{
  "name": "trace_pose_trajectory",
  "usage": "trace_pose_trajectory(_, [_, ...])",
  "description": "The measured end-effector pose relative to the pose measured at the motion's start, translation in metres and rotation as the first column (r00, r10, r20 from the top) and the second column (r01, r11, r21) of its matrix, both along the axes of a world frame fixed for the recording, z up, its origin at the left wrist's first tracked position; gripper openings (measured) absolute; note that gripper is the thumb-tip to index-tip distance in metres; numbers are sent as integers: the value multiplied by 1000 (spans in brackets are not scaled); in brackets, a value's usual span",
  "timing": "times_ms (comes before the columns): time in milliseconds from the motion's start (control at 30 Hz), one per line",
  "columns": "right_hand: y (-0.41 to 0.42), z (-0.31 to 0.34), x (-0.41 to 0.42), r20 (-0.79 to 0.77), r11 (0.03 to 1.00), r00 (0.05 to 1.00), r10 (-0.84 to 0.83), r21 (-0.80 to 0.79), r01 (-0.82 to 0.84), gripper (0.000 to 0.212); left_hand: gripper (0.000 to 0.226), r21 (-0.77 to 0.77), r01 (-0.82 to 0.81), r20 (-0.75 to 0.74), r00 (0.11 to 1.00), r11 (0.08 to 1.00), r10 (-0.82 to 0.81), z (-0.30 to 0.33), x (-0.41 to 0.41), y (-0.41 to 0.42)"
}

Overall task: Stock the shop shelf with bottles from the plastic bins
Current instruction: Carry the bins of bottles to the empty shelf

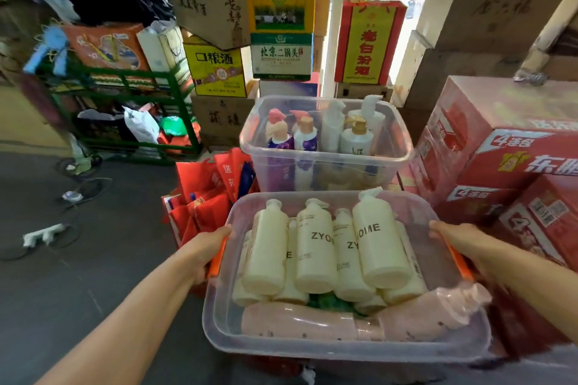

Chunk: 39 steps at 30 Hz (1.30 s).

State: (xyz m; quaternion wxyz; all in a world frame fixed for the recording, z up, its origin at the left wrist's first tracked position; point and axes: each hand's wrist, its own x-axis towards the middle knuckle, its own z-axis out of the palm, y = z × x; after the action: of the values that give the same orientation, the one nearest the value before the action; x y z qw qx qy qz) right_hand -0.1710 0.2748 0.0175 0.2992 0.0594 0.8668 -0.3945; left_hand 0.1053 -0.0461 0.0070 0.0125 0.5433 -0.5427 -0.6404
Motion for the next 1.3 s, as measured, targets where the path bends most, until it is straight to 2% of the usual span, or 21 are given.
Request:
trace_pose_trajectory(167, [-74,-3,37,-83,994,991,107,-2,-108,56,34,-11,-89,26,996,996,89,12,71,-37])
trace_pose_trajectory(300, [-145,2,78,-92,968,964,251,19,-250,29,38,-44,-175,30,984,984,177,8,135,-75])
trace_pose_trajectory(500, [-257,-10,132,-35,895,896,442,83,-439,43,35,-49,-376,39,925,925,378,-15,227,-138])
trace_pose_trajectory(733, [-397,-25,193,-71,818,816,574,79,-569,57,29,-54,-565,59,821,823,568,-26,308,-197])
trace_pose_trajectory(900, [-503,-53,218,-40,759,760,649,102,-643,57,36,-46,-652,54,755,757,653,-41,359,-259])
trace_pose_trajectory(1133, [-654,-57,269,-7,602,608,794,155,-784,45,36,-12,-760,57,648,649,760,-55,405,-343])
trace_pose_trajectory(1300, [-766,-42,321,-26,501,506,862,190,-844,45,31,-6,-875,12,485,485,875,-64,449,-393])
